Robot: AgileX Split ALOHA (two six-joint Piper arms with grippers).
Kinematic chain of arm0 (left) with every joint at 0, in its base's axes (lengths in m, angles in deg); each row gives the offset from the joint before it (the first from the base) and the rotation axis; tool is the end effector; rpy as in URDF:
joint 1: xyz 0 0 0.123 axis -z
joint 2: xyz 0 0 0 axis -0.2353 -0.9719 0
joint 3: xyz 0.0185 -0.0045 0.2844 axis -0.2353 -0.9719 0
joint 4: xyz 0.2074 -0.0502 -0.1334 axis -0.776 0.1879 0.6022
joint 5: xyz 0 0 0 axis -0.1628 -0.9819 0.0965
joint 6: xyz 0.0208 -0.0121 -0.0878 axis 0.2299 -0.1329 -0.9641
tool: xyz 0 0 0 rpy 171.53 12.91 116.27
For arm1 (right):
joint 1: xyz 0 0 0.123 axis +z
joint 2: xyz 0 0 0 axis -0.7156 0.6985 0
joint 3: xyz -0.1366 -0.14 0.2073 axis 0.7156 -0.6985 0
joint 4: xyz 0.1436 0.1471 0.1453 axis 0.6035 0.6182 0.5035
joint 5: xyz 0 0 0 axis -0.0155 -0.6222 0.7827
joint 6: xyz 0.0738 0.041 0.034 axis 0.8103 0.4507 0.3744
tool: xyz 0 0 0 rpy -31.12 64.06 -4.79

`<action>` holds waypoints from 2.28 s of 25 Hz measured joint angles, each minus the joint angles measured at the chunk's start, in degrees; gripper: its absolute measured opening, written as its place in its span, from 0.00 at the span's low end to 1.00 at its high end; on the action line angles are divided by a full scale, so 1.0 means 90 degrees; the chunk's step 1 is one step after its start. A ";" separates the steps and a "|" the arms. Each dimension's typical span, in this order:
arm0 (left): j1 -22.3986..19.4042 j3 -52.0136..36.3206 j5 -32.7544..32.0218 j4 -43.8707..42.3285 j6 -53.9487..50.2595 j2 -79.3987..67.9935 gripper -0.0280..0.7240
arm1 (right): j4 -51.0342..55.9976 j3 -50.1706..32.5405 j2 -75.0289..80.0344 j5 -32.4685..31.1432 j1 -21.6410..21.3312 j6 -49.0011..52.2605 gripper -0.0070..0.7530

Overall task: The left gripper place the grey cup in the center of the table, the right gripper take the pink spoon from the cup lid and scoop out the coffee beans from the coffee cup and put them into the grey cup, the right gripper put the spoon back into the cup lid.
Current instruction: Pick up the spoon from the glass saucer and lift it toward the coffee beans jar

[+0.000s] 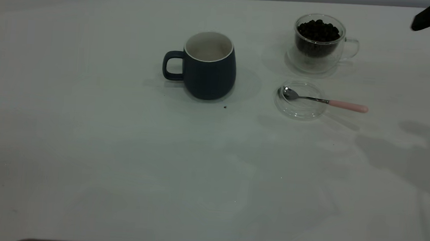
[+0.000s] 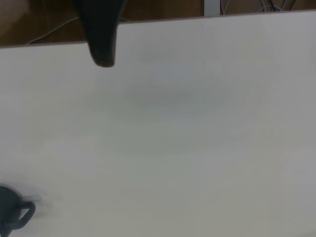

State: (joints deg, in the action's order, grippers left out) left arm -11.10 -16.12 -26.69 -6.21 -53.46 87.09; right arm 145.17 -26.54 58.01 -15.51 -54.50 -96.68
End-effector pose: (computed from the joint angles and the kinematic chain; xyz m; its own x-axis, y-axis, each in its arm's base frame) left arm -0.0096 -0.0007 0.2675 -0.5161 0.0276 -0.8561 0.0563 0.9984 -0.0018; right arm 0.2785 0.0057 0.1408 -0.8325 0.4949 -0.2490 0.2509 0.7375 0.6270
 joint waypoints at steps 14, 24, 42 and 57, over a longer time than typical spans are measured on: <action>0.0000 0.0000 0.0000 -0.0005 0.0000 0.0000 0.79 | 0.2519 0.0076 0.2966 -0.0800 -0.0231 -0.2521 0.88; 0.0000 0.0000 0.0000 -0.0005 0.0000 0.0000 0.79 | 0.2567 0.0621 0.3810 -0.1352 -0.0498 -0.3051 0.87; 0.0000 0.0000 -0.0006 -0.0005 -0.0007 0.0000 0.79 | 0.2574 0.1821 0.4973 -0.1993 -0.0310 -0.3437 0.77; 0.0000 0.0000 -0.0006 -0.0005 -0.0007 0.0000 0.79 | 0.2567 0.2033 0.4999 -0.2111 -0.0032 -0.3418 0.61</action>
State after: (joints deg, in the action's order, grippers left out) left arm -11.10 -16.12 -26.75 -6.26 -53.53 87.09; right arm 168.28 -8.24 103.00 -34.51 -54.79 -127.44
